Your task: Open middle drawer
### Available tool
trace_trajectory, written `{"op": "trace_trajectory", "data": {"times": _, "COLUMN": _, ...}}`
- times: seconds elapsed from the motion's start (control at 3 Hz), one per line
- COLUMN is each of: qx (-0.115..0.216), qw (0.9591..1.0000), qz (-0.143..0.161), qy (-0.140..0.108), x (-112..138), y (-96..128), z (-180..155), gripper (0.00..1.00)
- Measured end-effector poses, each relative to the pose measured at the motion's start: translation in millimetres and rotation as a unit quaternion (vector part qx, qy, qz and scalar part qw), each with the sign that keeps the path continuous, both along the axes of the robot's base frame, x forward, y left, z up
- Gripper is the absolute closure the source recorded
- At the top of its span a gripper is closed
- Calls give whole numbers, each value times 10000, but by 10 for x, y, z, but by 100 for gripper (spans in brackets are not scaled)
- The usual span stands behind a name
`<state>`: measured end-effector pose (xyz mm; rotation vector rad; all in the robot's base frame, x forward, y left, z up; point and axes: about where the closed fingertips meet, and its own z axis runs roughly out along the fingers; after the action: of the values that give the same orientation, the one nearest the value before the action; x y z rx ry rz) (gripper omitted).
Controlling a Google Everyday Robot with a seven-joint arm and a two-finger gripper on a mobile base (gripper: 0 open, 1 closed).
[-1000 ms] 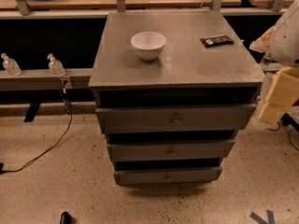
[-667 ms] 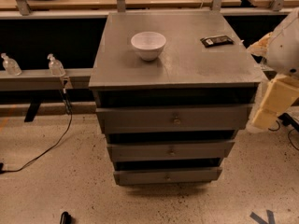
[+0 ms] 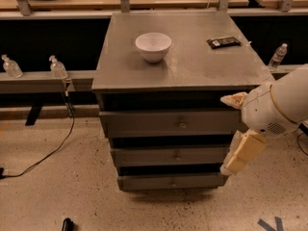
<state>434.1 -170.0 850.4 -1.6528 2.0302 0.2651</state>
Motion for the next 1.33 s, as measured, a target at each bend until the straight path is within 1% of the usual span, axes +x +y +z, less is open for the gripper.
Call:
{"op": "trace_trajectory", "data": {"times": 0.33, "qx": 1, "qw": 10000, "qz": 3, "qy": -54, "x": 18, "y": -18, "z": -14, "gripper": 0}}
{"op": "trace_trajectory", "data": {"times": 0.67, "qx": 58, "qw": 9988, "qz": 23, "qy": -485, "x": 202, "y": -198, "z": -197, "gripper": 0}}
{"op": "trace_trajectory", "data": {"times": 1.0, "qx": 928, "qw": 9871, "qz": -416, "qy": -1233, "x": 565, "y": -698, "z": -613, "gripper": 0}}
{"op": "trace_trajectory", "data": {"times": 1.33, "qx": 1510, "qw": 9750, "qz": -272, "qy": -1608, "x": 749, "y": -999, "z": -978, "gripper": 0}}
